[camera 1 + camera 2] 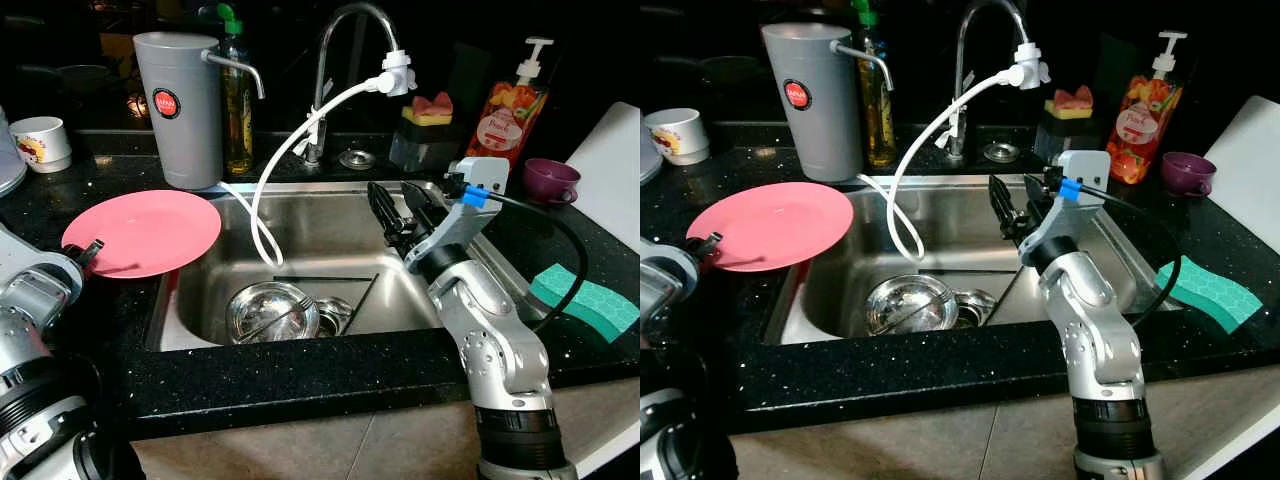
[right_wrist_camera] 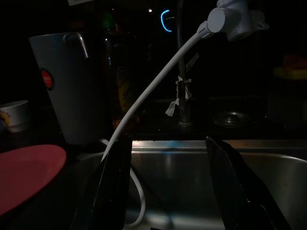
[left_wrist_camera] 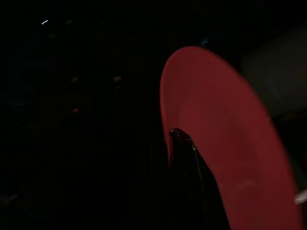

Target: Kitchen organization

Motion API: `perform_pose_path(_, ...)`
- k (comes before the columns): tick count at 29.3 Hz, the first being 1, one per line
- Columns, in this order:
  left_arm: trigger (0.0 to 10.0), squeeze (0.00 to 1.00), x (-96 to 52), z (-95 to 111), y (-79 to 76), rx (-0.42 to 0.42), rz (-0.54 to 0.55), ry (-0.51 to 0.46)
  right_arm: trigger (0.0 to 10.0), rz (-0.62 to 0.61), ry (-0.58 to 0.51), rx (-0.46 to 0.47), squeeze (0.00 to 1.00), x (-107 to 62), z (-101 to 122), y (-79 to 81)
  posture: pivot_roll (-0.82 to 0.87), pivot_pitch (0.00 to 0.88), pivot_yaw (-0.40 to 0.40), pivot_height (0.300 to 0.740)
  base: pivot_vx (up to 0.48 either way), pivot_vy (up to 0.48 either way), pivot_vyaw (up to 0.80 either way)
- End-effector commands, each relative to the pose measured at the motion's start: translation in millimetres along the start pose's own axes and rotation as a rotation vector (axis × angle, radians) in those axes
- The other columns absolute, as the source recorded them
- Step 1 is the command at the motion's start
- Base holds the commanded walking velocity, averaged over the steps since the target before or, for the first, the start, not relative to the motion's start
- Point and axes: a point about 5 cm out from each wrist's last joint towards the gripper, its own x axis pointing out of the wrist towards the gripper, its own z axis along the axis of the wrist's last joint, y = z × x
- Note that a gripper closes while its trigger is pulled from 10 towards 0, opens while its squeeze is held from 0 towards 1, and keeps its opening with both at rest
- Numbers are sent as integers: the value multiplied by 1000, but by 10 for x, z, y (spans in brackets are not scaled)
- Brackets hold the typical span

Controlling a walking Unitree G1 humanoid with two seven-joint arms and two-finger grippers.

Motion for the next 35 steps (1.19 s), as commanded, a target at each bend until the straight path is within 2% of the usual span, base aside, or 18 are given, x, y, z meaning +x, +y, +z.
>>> perform_pose_path(1, 3961, 0, 30, -108, 60, 12, 39, 47, 10000, -1, -11, 3, 0, 15, 17, -7, 81, 132, -53, 740, 0, 0, 0)
perform_pose_path(2, 8941, 0, 21, -73, 34, 5, 23, 22, 10000, -2, -11, 4, 0, 14, 19, -5, 81, 132, -53, 740, 0, 0, 0)
perform_pose_path(3, 8941, 0, 16, -54, 15, 3, 9, 10, 10000, -2, -11, 4, 0, 14, 20, -4, 81, 132, -53, 740, 0, 0, 0)
perform_pose_path(4, 10000, 0, 7, -27, -19, -7, -11, -7, 10000, -2, -12, 4, 0, 14, 19, -5, 81, 132, -53, 740, 0, 0, 0)
perform_pose_path(8, 10000, 0, -32, 67, -124, -34, -75, -64, 10000, -3, -12, 4, 0, 12, 20, -4, 80, 134, -53, 740, 0, 0, 0)
perform_pose_path(11, 10000, 0, -100, 176, -251, -70, -171, -134, 10000, -4, -14, 4, 0, 12, 23, -4, 79, 134, -52, 740, 0, 0, 0)
perform_pose_path(13, 10000, 0, -100, 176, -251, -70, -171, -134, 10000, -4, -14, 4, 0, 12, 23, -4, 79, 134, -52, 740, 0, 0, 0)
perform_pose_path(15, 10000, 0, -155, 209, -347, -87, -256, -161, 10000, -5, -19, 8, 0, 15, 31, -8, 79, 134, -52, 740, 0, 0, 0)
perform_pose_path(18, 10000, 0, -186, 217, -398, -92, -303, -171, 10000, -6, -22, 13, 0, 16, 37, -11, 76, 133, -52, 740, 0, 0, 0)
perform_pose_path(21, 10000, 0, -278, 159, -549, -86, -465, -143, 10000, -14, -28, 107, 0, 15, 55, -48, 72, 130, -52, 740, 0, 0, 0)
perform_pose_path(24, 10000, 0, -296, 133, -576, -81, -494, -131, 10000, -10, -28, 142, 0, 9, 57, -55, 72, 130, -52, 740, 0, 0, 0)
perform_pose_path(25, 10000, 0, -309, 116, -595, -85, -518, -119, 10000, -2, -26, 178, 0, 7, 56, -52, 72, 130, -52, 740, 0, 0, 0)
perform_pose_path(27, 10000, 0, -347, 71, -648, -98, -597, -86, 10000, 67, -8, 263, 0, -6, 53, -7, 72, 130, -52, 740, 0, 0, 0)
perform_pose_path(30, 10000, 0, -369, 53, -678, -111, -646, -73, 10000, 131, -1, 311, 0, -27, 62, 46, 72, 130, -52, 740, 0, 0, 0)
perform_pose_path(31, 10000, 0, -410, 47, -720, -135, -721, -59, 10000, 179, -1, 372, 0, -54, 79, 81, 72, 130, -52, 740, 0, 0, 0)
perform_pose_path(32, 10000, 0, -410, 47, -720, -135, -721, -59, 10000, 179, -1, 372, 0, -54, 79, 81, 72, 130, -52, 740, 0, 0, 0)
perform_pose_path(35, 10000, 0, -494, 45, -792, -152, -839, -40, 10000, 217, 9, 467, 0, -89, 80, 92, 59, 119, -56, 740, 0, 0, 0)
